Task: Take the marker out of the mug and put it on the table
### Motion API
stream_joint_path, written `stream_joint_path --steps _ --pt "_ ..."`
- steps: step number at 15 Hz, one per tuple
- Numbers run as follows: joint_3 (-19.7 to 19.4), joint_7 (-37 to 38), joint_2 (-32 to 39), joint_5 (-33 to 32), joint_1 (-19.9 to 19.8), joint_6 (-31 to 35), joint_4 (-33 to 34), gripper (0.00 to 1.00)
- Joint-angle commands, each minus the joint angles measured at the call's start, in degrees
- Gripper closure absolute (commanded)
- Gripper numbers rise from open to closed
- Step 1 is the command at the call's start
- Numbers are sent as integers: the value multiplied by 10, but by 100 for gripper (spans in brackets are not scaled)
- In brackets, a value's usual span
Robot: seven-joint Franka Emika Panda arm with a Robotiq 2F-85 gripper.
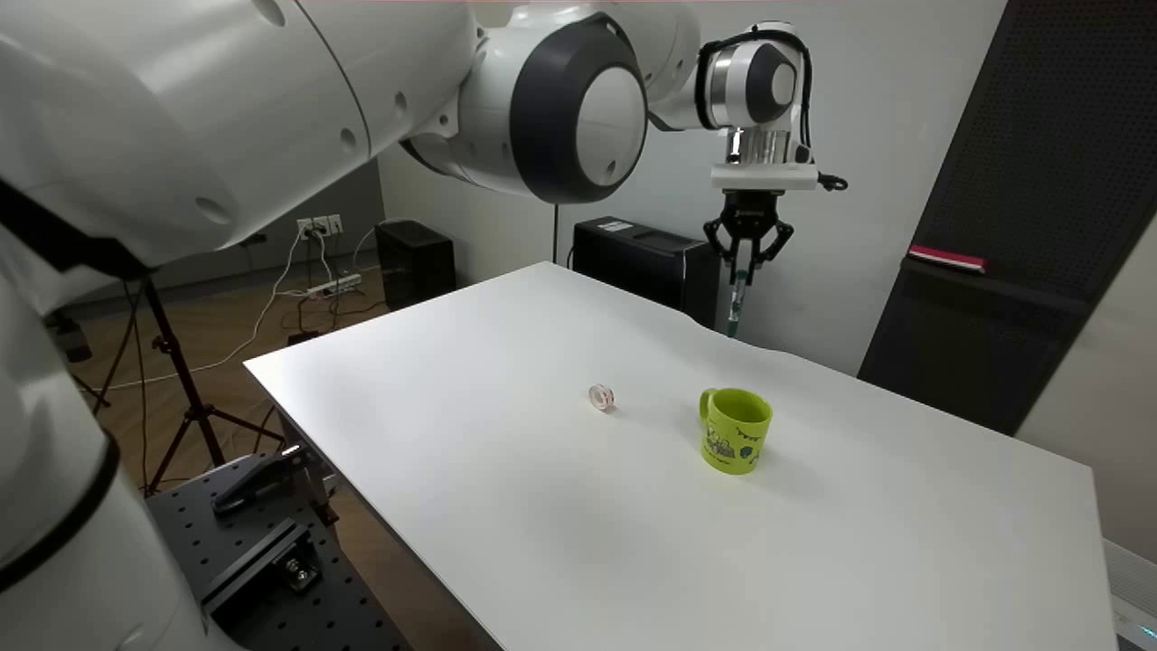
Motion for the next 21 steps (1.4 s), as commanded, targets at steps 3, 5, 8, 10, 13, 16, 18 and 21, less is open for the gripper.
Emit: stream_joint_path --steps 3,5,8,10,13,16,18,21 --pt "23 30 3 27 17 135 -31 94" --pt "27 35 -2 34 23 183 -64 94" --pt "34 42 -20 45 28 257 -135 94" --pt "38 44 -35 51 30 308 -193 94" --pt "40 48 -63 52 34 392 -285 94" --pt "51 57 -87 46 30 449 -360 94" --pt "56 61 -108 46 28 477 -414 94" --pt "61 71 -140 47 26 510 -491 94"
